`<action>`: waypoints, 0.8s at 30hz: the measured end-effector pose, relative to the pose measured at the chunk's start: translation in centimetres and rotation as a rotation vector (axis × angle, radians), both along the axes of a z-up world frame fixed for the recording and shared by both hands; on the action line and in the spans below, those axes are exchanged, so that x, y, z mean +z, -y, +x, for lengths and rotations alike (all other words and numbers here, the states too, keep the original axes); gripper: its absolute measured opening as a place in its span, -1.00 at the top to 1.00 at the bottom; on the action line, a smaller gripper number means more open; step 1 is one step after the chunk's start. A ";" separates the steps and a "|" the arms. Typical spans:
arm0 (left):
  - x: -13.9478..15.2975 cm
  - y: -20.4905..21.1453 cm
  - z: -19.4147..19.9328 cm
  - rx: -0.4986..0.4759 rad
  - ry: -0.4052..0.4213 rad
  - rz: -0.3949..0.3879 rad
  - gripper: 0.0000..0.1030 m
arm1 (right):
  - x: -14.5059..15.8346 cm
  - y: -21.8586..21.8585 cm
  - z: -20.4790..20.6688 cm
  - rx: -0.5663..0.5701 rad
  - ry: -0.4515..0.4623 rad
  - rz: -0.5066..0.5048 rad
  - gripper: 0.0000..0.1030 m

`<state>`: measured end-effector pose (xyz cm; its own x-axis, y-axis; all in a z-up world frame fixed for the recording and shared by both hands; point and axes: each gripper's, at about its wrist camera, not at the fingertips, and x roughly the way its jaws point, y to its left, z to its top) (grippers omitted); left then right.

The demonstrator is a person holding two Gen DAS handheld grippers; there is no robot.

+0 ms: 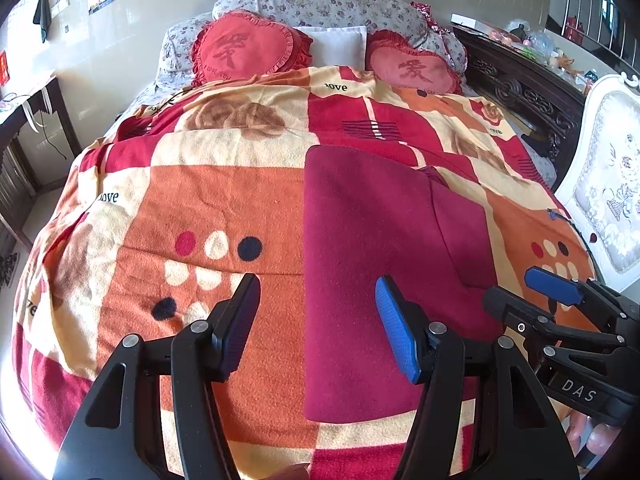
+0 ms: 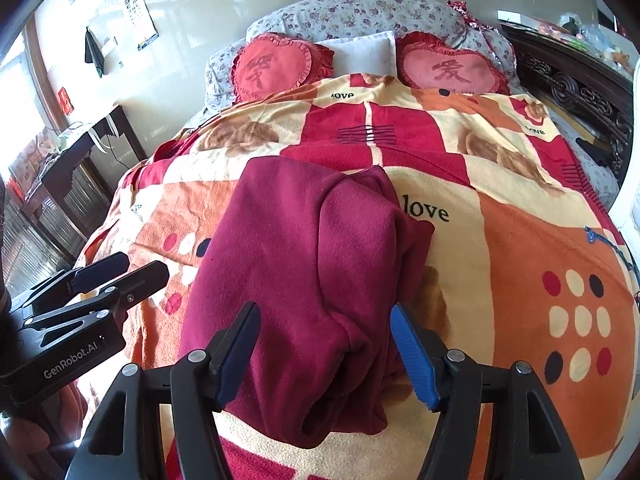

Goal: Fold small clothes

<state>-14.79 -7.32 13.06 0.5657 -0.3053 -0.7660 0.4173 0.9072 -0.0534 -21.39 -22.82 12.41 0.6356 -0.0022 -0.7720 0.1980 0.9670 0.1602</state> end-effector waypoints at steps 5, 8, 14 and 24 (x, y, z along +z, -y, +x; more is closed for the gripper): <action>-0.2 -0.1 0.1 -0.001 -0.002 0.001 -0.17 | -0.3 0.0 0.2 -0.004 -0.008 0.003 -0.27; -0.4 -0.1 0.1 -0.001 -0.005 0.002 -0.17 | -0.5 0.0 0.3 -0.002 -0.014 0.003 -0.27; -0.7 0.0 0.2 -0.003 -0.009 0.005 -0.17 | -0.7 0.0 0.5 -0.005 -0.022 0.009 -0.27; -1.0 0.0 0.5 -0.006 -0.017 0.006 -0.17 | -1.2 0.1 0.8 -0.006 -0.037 0.014 -0.28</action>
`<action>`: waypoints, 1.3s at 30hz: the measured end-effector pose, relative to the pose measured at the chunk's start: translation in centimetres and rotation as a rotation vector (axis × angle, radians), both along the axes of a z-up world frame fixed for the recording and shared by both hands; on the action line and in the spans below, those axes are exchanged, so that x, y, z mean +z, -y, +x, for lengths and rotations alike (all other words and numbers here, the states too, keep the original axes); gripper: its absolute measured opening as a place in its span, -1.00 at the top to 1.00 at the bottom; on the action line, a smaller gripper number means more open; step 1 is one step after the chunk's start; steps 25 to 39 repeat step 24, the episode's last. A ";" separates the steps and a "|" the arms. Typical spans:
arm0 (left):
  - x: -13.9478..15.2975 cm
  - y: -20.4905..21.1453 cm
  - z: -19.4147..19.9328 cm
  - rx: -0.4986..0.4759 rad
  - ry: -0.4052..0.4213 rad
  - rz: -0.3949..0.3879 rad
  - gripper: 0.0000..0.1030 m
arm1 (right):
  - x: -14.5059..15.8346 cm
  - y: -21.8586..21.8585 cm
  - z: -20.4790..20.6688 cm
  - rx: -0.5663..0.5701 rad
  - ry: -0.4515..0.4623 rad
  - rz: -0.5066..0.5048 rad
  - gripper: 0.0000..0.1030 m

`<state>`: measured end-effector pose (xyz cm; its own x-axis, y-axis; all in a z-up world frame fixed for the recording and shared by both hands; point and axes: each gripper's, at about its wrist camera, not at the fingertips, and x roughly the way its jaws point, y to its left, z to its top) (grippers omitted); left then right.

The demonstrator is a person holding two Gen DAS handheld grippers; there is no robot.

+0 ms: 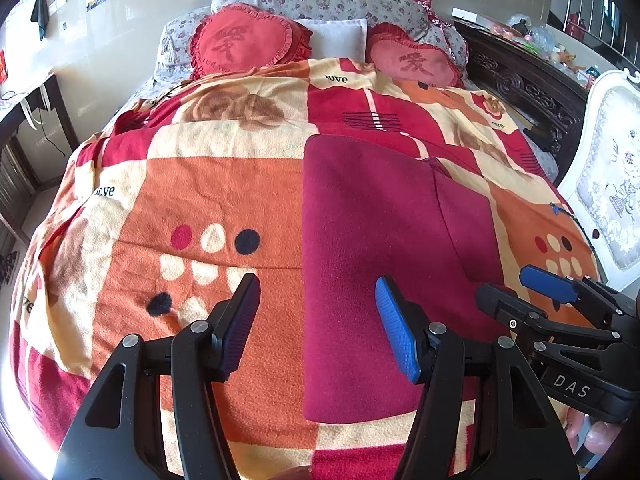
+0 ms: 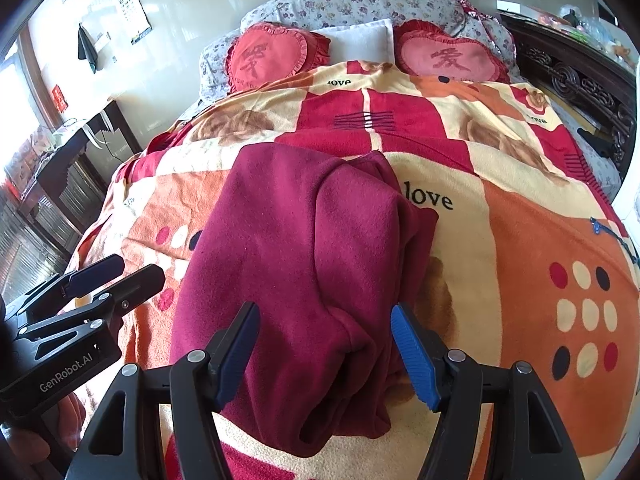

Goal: Fold small clothes

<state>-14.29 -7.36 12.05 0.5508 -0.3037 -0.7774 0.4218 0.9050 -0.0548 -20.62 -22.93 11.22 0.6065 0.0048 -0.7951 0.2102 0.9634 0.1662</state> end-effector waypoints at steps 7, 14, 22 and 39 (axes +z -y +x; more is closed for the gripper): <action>-0.3 0.0 0.1 -0.004 -0.011 0.001 -0.17 | -0.3 -0.1 0.2 0.003 -0.011 0.003 -0.28; -0.4 0.0 0.4 -0.004 -0.016 -0.005 -0.17 | -0.6 -0.1 0.5 0.006 -0.021 0.005 -0.28; -0.5 -0.1 0.6 0.001 0.003 -0.002 -0.17 | -1.0 0.1 0.8 0.007 -0.032 0.016 -0.28; -0.7 -0.2 0.9 0.006 -0.003 -0.002 -0.17 | -1.1 0.3 0.9 0.006 -0.033 0.019 -0.28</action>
